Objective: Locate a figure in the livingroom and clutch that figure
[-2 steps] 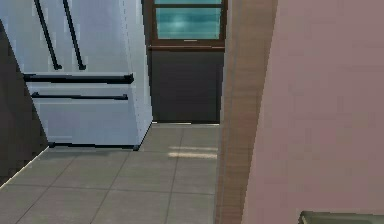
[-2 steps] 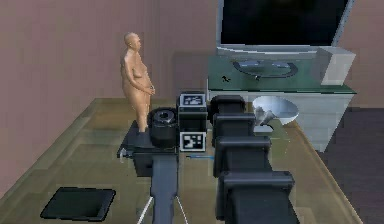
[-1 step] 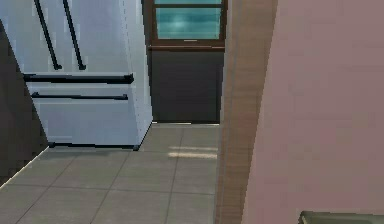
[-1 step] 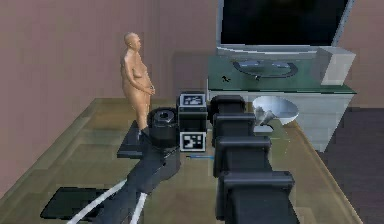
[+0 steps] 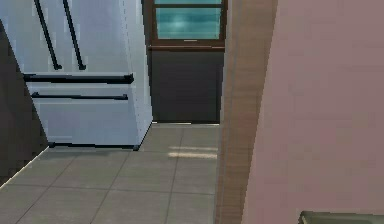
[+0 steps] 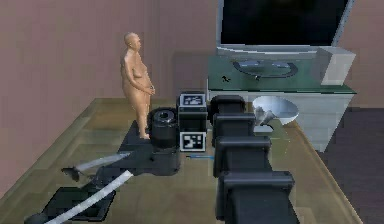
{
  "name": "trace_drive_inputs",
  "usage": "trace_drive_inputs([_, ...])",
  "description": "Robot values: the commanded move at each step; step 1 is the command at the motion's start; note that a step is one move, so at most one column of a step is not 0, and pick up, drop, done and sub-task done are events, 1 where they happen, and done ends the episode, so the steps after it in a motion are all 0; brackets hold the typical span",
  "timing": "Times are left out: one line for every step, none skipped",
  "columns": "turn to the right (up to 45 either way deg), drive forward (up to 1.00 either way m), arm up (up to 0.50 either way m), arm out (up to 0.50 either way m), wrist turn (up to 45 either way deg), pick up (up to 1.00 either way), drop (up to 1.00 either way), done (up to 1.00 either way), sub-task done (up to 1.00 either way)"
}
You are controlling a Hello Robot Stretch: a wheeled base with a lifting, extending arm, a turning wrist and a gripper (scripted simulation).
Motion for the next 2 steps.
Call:
trace_drive_inputs([0.0,0.00,0.00,0.00,45.0,0.00,0.00,0.00,0.00])
trace_drive_inputs([0.0,0.00,0.00,0.00,33.0,0.00,0.00,0.00,0.00])
